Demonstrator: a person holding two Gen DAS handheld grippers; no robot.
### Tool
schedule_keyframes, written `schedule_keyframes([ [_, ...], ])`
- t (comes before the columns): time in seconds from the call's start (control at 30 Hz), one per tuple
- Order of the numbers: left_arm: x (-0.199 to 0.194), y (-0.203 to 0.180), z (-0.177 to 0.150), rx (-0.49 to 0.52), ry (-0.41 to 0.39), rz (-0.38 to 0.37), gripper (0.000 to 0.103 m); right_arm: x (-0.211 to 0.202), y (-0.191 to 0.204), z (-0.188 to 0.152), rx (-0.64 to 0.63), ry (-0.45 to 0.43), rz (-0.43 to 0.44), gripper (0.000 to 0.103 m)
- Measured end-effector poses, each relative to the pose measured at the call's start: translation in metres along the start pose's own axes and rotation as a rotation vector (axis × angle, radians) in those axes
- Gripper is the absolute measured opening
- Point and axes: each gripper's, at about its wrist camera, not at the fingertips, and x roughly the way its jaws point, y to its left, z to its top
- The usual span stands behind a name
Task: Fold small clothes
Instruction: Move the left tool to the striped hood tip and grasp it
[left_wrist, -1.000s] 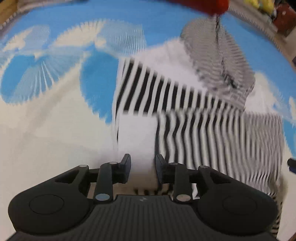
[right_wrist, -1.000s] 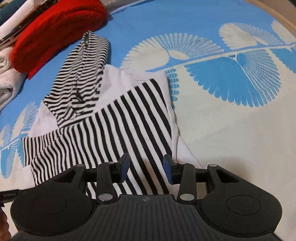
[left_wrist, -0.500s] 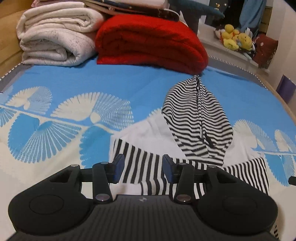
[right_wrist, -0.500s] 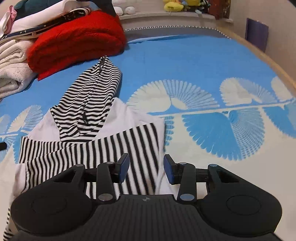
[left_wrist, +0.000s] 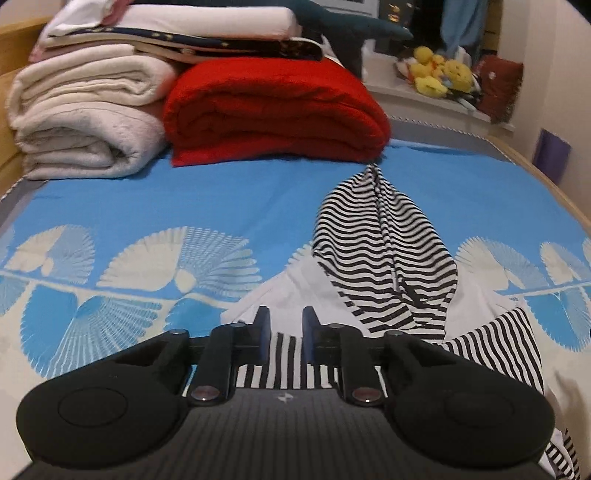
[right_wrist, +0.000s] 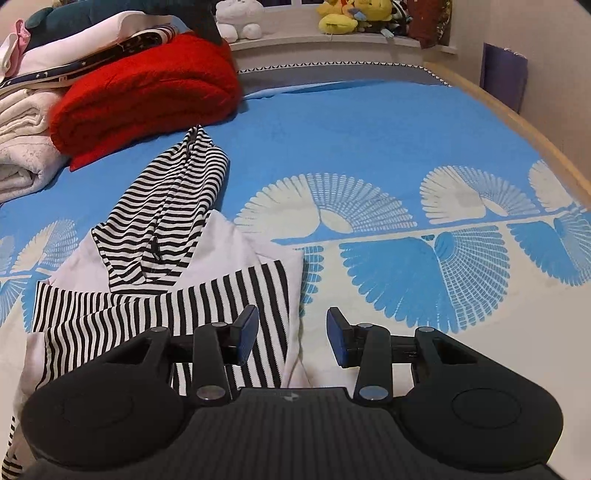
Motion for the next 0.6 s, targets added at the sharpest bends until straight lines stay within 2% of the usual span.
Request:
schedule_keyframes([
  [0.2, 0.058, -0.004, 0.056, 0.102, 0.025, -0.016, 0.019, 0.001, -0.009, 0.008, 0.008, 0.003, 0.000, 0.042],
  [0.33, 0.115, -0.006, 0.101, 0.076, 0.066, -0.047, 0.019, 0.009, -0.013, 0.009, 0.016, 0.018, -0.001, 0.043],
  [0.43, 0.166, -0.016, 0.128, 0.087, 0.112, -0.040, 0.019, 0.016, -0.014, 0.011, 0.026, 0.033, -0.006, 0.042],
  [0.6, 0.248, -0.030, 0.146, 0.090, 0.224, -0.033, 0.019, 0.025, -0.014, 0.012, 0.026, 0.047, -0.005, 0.042],
])
